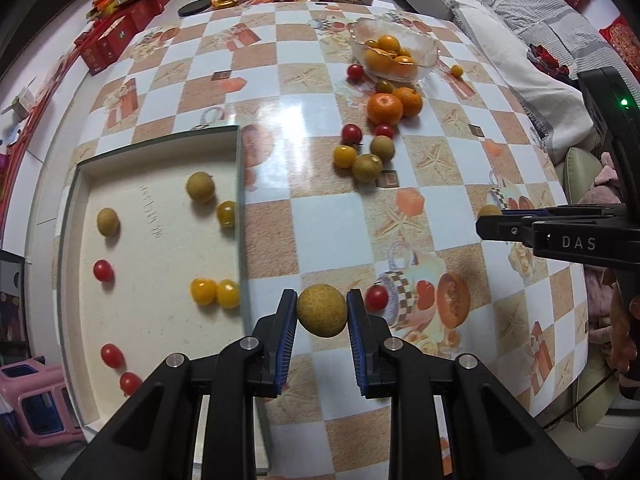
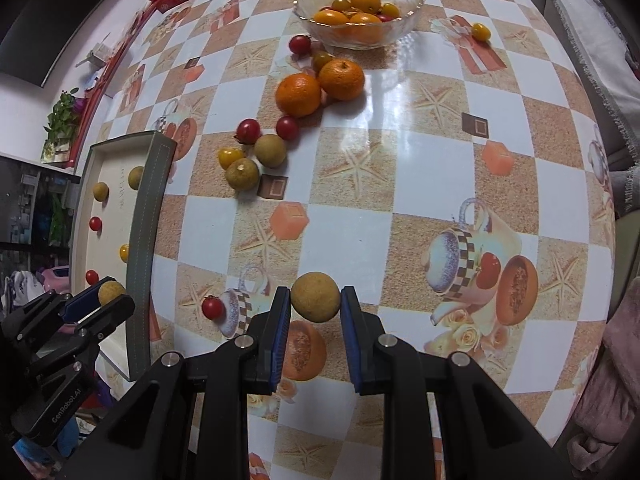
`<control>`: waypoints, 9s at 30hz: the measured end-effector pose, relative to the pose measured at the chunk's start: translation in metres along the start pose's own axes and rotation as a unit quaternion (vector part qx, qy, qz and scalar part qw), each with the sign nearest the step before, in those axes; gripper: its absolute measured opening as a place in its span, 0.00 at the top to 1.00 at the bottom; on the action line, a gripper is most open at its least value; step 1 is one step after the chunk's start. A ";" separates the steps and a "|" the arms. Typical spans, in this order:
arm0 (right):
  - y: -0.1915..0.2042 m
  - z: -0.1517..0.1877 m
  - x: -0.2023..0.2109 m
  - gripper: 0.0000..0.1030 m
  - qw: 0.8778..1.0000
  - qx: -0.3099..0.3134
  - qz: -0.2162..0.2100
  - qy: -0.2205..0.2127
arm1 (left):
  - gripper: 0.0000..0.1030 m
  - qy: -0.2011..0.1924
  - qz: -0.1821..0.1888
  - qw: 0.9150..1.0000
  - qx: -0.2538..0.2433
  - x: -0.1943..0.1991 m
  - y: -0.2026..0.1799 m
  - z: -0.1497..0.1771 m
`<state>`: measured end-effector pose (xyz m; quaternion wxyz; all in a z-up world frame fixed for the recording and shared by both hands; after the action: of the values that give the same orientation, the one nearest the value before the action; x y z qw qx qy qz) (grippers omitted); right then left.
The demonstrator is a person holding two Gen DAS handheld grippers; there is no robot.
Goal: Organize fruits
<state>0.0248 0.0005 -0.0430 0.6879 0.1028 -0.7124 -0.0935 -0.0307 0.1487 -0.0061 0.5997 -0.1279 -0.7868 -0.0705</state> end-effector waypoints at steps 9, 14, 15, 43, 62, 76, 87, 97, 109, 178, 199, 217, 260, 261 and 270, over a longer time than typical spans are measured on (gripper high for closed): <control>0.048 -0.005 0.003 0.73 0.999 0.035 0.002 -0.008 | 0.75 -0.009 -0.014 0.999 0.036 0.013 0.046 0.021; 0.085 -0.008 0.001 0.73 0.998 0.065 -0.003 -0.007 | 0.74 -0.014 -0.028 0.998 0.054 0.018 0.073 0.031; 0.091 -0.008 0.000 0.73 0.998 0.070 -0.003 -0.007 | 0.75 -0.014 -0.031 0.998 0.059 0.019 0.079 0.033; 0.252 -0.036 -0.075 0.73 0.982 0.186 -0.014 0.030 | 0.75 0.019 -0.060 0.989 0.133 -0.035 0.168 0.056; 0.265 -0.041 -0.119 0.46 0.977 0.201 0.005 0.067 | 0.72 0.032 -0.066 0.989 0.131 -0.047 0.163 0.061; 0.270 -0.053 -0.075 0.00 0.986 0.134 -0.086 0.042 | 0.27 0.036 -0.072 0.991 0.111 -0.030 0.143 0.070; 0.185 -0.057 -0.016 0.00 0.996 0.076 -0.051 -0.009 | 0.27 0.026 -0.063 0.995 0.072 -0.004 0.098 0.064; 0.054 -0.025 -0.010 0.00 1.000 -0.012 0.003 0.006 | 0.27 0.009 -0.041 0.999 0.009 0.008 0.036 0.043; 0.027 0.008 -0.026 0.00 0.999 0.000 -0.003 0.033 | 0.27 0.041 -0.007 0.999 -0.010 -0.018 -0.040 0.071; 0.040 0.035 0.006 0.80 0.999 0.029 -0.042 0.015 | 0.79 0.005 0.031 0.998 0.045 0.017 -0.008 0.038; 0.172 0.000 -0.011 0.80 0.991 0.118 -0.060 0.027 | 0.79 -0.009 -0.032 0.990 0.139 0.009 0.127 0.039; 0.231 -0.006 -0.102 0.79 0.980 0.175 -0.030 0.092 | 0.78 0.025 -0.053 0.987 0.146 -0.036 0.142 0.060; 0.195 0.059 0.011 0.00 0.984 0.173 0.034 0.036 | 0.00 0.071 -0.091 0.986 0.119 0.059 0.123 0.120; 0.195 0.061 0.011 0.00 0.983 0.177 0.037 0.037 | 0.00 0.071 -0.090 0.986 0.118 0.060 0.122 0.120; 0.201 0.069 0.020 0.00 0.980 0.192 0.040 0.034 | 0.00 0.069 -0.098 0.987 0.110 0.068 0.117 0.121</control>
<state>-0.0487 0.1875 0.0287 0.6826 0.2075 -0.6965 0.0766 -0.1258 0.3005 0.0213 0.6534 0.0213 -0.7550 -0.0507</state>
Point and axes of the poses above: each gripper's, at about its wrist camera, not at the fingertips, and x roughly against the way its jaws point, y to its left, z to its underside, the point moved 10 cm from there along -x, roughly the way its jaws point, and after that the axes turned 13 degrees about -x, right-handed, at the moved point
